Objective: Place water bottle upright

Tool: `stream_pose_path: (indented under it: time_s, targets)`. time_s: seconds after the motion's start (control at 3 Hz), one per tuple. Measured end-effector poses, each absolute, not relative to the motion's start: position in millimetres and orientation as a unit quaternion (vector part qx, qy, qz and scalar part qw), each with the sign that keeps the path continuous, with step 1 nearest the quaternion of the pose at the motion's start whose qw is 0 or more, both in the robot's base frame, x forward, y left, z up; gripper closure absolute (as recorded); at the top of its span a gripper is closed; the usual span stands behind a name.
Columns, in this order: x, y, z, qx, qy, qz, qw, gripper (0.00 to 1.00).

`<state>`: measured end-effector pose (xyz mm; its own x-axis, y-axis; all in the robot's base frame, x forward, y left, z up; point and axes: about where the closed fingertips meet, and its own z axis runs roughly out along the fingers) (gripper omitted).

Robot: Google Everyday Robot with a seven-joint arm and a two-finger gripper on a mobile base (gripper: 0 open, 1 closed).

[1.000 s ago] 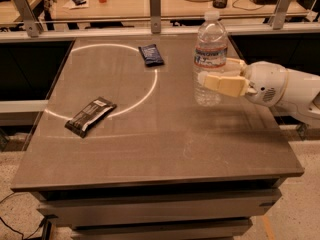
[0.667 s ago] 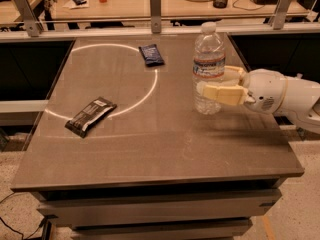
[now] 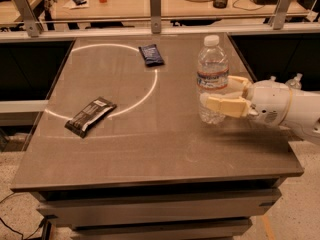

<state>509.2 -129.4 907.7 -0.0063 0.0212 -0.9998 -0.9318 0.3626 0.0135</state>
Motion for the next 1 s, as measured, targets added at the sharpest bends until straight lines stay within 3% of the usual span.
stream_pose_path:
  time_s: [1.0]
  targets:
    - [496,-139,891,-0.361,0.598,0.385,0.603,1.00]
